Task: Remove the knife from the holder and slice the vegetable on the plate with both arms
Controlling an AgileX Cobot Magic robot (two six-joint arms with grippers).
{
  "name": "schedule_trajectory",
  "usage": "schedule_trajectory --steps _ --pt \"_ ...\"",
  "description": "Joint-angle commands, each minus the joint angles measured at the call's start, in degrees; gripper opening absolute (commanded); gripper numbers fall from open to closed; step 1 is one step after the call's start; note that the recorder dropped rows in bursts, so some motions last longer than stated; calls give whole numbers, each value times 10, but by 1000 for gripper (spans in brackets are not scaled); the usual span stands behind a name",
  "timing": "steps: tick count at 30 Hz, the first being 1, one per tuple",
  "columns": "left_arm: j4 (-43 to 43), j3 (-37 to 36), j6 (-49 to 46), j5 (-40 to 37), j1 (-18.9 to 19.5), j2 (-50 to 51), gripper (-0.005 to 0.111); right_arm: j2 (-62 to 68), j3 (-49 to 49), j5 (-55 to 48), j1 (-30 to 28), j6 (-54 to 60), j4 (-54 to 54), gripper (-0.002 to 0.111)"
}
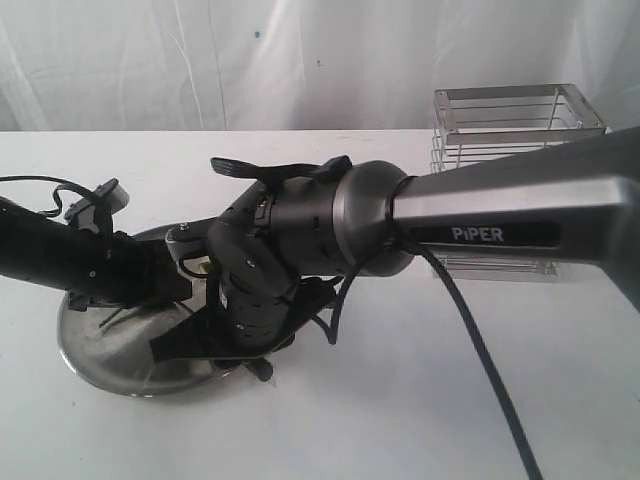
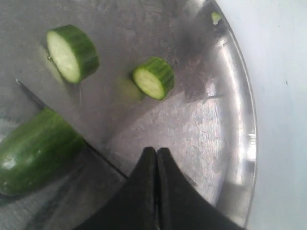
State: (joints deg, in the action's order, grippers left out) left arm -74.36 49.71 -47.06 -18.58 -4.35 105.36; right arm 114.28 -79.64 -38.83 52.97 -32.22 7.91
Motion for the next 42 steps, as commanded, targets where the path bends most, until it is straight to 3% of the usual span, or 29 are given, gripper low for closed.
schedule_trajectory --steps 1,12,22,27,42 --pt "100 0 2 -17 -3 1 0 -24 -10 54 -23 -38 50 0" --pt "99 34 2 5 -3 -142 0 -24 -10 86 -23 -39 50 0" --pt "102 17 10 27 -3 -167 0 -24 -10 83 -23 -30 57 0" --pt "102 17 10 28 -3 -167 0 -23 -10 89 -23 -20 56 15" --pt "114 17 7 10 -3 -167 0 14 -10 105 -23 -20 45 38"
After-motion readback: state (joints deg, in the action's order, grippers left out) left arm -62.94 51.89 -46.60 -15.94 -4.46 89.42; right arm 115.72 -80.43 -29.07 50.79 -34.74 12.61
